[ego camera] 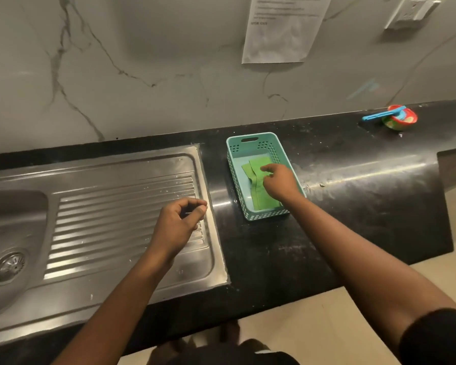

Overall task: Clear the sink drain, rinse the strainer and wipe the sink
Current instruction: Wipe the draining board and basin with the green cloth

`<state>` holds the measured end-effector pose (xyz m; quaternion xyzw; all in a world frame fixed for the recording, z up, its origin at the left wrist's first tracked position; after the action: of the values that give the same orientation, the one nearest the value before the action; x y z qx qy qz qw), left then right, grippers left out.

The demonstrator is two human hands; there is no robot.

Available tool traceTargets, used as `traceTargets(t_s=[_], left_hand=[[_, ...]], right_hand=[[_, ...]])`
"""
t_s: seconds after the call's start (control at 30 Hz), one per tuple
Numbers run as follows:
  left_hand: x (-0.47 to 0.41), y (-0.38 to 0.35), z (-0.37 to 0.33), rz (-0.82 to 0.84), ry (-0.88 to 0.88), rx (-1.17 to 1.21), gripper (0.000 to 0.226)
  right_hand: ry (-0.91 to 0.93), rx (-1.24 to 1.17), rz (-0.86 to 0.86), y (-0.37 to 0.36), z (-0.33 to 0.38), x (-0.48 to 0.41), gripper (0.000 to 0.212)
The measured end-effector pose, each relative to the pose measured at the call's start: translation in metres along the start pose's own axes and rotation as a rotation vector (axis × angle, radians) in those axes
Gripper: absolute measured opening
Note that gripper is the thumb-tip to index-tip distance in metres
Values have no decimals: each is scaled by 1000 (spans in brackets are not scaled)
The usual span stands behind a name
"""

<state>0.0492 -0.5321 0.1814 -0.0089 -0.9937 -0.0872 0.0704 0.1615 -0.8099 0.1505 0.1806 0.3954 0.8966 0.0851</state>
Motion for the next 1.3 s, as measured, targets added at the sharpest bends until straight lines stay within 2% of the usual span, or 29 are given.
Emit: traceTargets(t_s=[0.07, 0.1, 0.2, 0.3, 0.33, 0.47, 0.57, 0.7, 0.8, 0.87, 0.93, 0.97, 1.0, 1.07, 1.13, 1.2, 1.3], left_hand=[[0, -5, 4, -30, 18, 1, 13], [1, -6, 6, -39, 26, 2, 13], [1, -7, 11, -69, 36, -1, 13], [0, -7, 15, -84, 33, -14, 14], [-1, -7, 16, -88, 36, -14, 14], [-4, -5, 18, -107, 46, -15, 14], [-4, -1, 20, -128, 56, 0, 14], [-4, 9, 24, -141, 51, -1, 15], [-5, 22, 30, -159, 65, 21, 14], [-6, 33, 34, -164, 76, 28, 14], [-8, 45, 38, -166, 83, 39, 13], [-8, 52, 39, -167, 85, 49, 13], [-8, 59, 41, -168, 86, 60, 13], [-9, 76, 44, -178, 90, 75, 12], [-9, 93, 48, -193, 94, 79, 11], [-8, 111, 54, -202, 104, 81, 12], [-7, 136, 63, -218, 119, 98, 12]], right_hand=[[7, 177, 56, -7, -5, -20, 56], [12, 239, 82, -11, -6, -26, 51], [42, 377, 63, -18, -6, -38, 11], [124, 502, 10, -27, -2, -42, 41], [154, 539, 3, -30, -2, -42, 44], [214, 579, -8, -34, -1, -45, 14], [183, 539, -4, -27, 0, -50, 5], [25, 203, -84, 3, 3, -51, 16], [-13, -89, -149, 26, 17, -39, 10], [-56, -346, -127, 31, 36, -28, 11], [-136, -648, 34, 25, 59, -17, 12], [-183, -794, 192, 17, 73, -10, 9], [-218, -877, 344, 9, 86, -4, 16], [-209, -819, 543, -11, 111, 3, 34], [-146, -647, 569, -35, 130, 5, 35], [-89, -459, 482, -63, 147, 0, 30], [117, -48, 163, -92, 167, -12, 30]])
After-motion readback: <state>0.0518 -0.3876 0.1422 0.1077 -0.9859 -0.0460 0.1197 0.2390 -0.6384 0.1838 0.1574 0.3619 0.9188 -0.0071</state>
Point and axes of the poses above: each hand's wrist, its own x-axis away from the middle knuckle, its own y-axis out of the back of the hand, z = x × y, the point moved 4 cm from there along -x, towards the middle knuckle, and after that the axes turned 6 degrees about -y, right-handed, at the moved point
